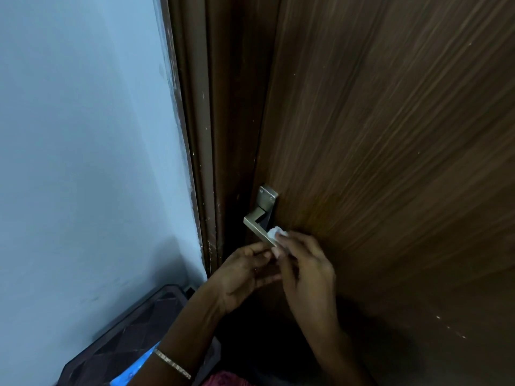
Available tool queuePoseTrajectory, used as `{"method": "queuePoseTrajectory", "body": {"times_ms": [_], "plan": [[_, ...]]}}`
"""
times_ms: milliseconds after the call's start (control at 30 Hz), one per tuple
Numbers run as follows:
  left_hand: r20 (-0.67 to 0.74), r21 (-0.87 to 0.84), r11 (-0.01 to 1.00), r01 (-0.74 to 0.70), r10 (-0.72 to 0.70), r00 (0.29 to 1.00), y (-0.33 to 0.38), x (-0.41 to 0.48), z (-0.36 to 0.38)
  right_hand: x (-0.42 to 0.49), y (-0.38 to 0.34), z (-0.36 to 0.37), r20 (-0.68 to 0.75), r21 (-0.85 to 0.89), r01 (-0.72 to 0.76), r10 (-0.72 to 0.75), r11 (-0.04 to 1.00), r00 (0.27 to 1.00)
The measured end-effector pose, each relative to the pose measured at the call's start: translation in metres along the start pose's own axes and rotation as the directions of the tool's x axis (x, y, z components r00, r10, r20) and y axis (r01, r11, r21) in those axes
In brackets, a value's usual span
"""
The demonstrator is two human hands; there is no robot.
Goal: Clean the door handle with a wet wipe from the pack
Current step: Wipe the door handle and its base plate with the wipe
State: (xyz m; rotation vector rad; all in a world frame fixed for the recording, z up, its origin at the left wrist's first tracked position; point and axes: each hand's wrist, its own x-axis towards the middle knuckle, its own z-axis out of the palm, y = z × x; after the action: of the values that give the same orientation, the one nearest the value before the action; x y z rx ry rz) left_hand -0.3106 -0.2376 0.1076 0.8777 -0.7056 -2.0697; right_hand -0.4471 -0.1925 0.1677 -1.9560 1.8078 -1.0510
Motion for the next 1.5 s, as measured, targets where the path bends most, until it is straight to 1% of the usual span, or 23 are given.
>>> {"method": "queuePoseTrajectory", "body": {"times_ms": [33,67,100,167,233,300,367,400,433,467,533,600,667,800,900,967,1033,1133,1233,1300,1433,1500], "plan": [[0.029,0.022,1.0,0.007,-0.008,1.0,0.0,-0.002,-0.003,0.003,-0.001,0.001,0.017,-0.003,-0.003,0.004,1.0,1.0],[0.021,0.028,0.999,0.022,-0.022,1.0,0.002,-0.004,-0.006,0.006,-0.002,0.0,0.022,-0.008,-0.018,0.018,1.0,1.0],[-0.018,0.018,0.999,0.039,-0.039,0.999,0.003,-0.006,-0.009,0.01,-0.002,-0.002,0.024,-0.005,-0.039,0.039,0.999,0.999],[-0.135,0.013,0.999,0.051,-0.049,0.99,0.008,-0.009,-0.016,0.02,-0.001,-0.008,0.005,0.053,-0.07,0.07,0.996,0.998],[-0.213,0.027,0.999,0.035,-0.029,0.977,0.01,-0.011,-0.024,0.029,-0.004,-0.017,-0.068,0.127,-0.077,0.086,0.989,0.994],[-0.238,0.022,1.0,0.014,-0.009,0.971,0.011,-0.012,-0.029,0.033,-0.012,-0.021,-0.21,0.123,-0.002,0.028,0.992,0.977],[-0.277,0.049,0.999,-0.007,0.02,0.961,0.013,-0.013,-0.028,0.036,-0.023,-0.018,-0.342,0.065,0.108,-0.08,0.992,0.936],[-0.307,0.076,0.997,-0.023,0.046,0.951,0.014,-0.013,-0.027,0.039,-0.028,-0.015,-0.375,0.017,0.154,-0.137,0.988,0.917],[-0.337,0.105,0.993,-0.046,0.079,0.938,0.014,-0.012,-0.025,0.043,-0.033,-0.011,-0.377,-0.048,0.189,-0.193,0.981,0.906],[-0.365,0.135,0.988,-0.073,0.118,0.923,0.014,-0.011,-0.024,0.046,-0.036,-0.005,-0.346,-0.122,0.21,-0.24,0.97,0.907],[-0.387,0.182,0.976,-0.118,0.181,0.904,0.016,-0.008,-0.023,0.053,-0.04,0.008,-0.217,-0.257,0.229,-0.287,0.939,0.933],[-0.364,0.176,0.976,-0.13,0.187,0.912,0.018,-0.006,-0.023,0.058,-0.044,0.02,-0.109,-0.366,0.235,-0.292,0.901,0.95],[-0.331,0.113,0.988,-0.105,0.137,0.934,0.02,-0.004,-0.022,0.065,-0.05,0.029,-0.061,-0.41,0.241,-0.29,0.88,0.955],[-0.289,-0.102,0.992,-0.068,0.036,0.957,0.021,-0.001,-0.021,0.079,-0.06,0.036,0.017,-0.447,0.255,-0.277,0.857,0.961],[-0.241,-0.228,0.971,-0.075,0.019,0.97,0.02,-0.002,-0.021,0.07,-0.052,0.028,-0.026,-0.417,0.248,-0.284,0.874,0.959],[-0.237,-0.295,0.953,-0.07,-0.002,0.971,0.02,-0.003,-0.022,0.056,-0.037,0.021,-0.076,-0.415,0.23,-0.285,0.88,0.955],[-0.235,-0.339,0.939,-0.062,-0.02,0.972,0.019,-0.003,-0.023,0.046,-0.023,0.017,-0.087,-0.414,0.209,-0.267,0.886,0.96],[-0.235,-0.341,0.938,-0.066,-0.017,0.972,0.019,-0.002,-0.021,0.045,-0.017,0.021,-0.109,-0.41,0.215,-0.281,0.887,0.954],[-0.236,-0.331,0.941,-0.067,-0.014,0.972,0.019,-0.003,-0.017,0.059,-0.03,0.028,-0.126,-0.412,0.241,-0.317,0.879,0.94],[-0.217,-0.314,0.947,-0.066,-0.003,0.976,0.018,-0.004,-0.015,0.068,-0.042,0.033,-0.097,-0.429,0.252,-0.322,0.867,0.942],[-0.202,-0.276,0.959,-0.07,0.013,0.979,0.018,-0.007,-0.013,0.077,-0.054,0.039,0.008,-0.515,0.255,-0.293,0.818,0.956],[-0.203,-0.225,0.971,-0.085,0.039,0.979,0.021,-0.009,-0.012,0.073,-0.051,0.036,0.014,-0.508,0.259,-0.293,0.821,0.956]]}}
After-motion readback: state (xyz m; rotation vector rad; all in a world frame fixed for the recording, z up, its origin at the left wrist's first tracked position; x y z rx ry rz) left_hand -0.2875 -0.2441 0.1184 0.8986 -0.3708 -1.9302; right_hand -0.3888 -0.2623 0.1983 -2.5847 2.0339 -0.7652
